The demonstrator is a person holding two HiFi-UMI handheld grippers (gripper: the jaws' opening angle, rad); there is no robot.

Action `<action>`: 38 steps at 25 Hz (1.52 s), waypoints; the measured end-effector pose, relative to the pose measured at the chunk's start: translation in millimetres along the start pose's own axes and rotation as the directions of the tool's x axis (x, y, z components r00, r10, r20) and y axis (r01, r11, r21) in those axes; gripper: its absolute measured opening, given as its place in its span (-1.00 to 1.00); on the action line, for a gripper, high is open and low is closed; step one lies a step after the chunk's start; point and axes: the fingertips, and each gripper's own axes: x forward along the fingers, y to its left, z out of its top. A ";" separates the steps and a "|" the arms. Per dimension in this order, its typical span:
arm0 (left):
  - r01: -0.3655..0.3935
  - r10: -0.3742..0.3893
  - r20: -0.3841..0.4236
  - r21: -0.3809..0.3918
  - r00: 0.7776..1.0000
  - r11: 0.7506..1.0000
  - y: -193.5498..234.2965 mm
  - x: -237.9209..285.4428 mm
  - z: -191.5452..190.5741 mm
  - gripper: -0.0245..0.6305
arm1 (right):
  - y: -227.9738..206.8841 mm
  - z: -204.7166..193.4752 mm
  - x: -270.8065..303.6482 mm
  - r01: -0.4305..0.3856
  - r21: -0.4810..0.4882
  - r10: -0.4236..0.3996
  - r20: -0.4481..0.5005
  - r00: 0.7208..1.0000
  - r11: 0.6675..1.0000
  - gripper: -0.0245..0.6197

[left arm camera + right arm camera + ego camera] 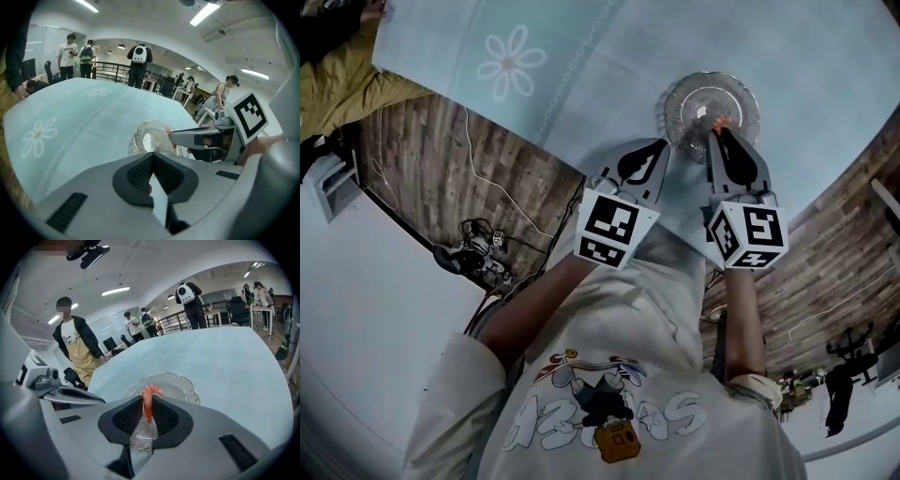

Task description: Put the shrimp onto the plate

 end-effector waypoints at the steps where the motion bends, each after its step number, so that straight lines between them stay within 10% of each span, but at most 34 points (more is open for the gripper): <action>1: -0.001 0.001 0.002 0.001 1.000 1.000 1.2 0.2 0.8 -0.90 | 0.8 -1.2 2.4 -0.004 0.002 0.004 -0.009 1.000 1.000 -0.69; 38: 0.101 -0.117 0.106 0.149 0.987 0.984 -8.7 -96.8 42.2 -0.90 | 94.2 29.3 -65.3 0.129 0.006 -0.129 0.082 0.988 0.992 -0.83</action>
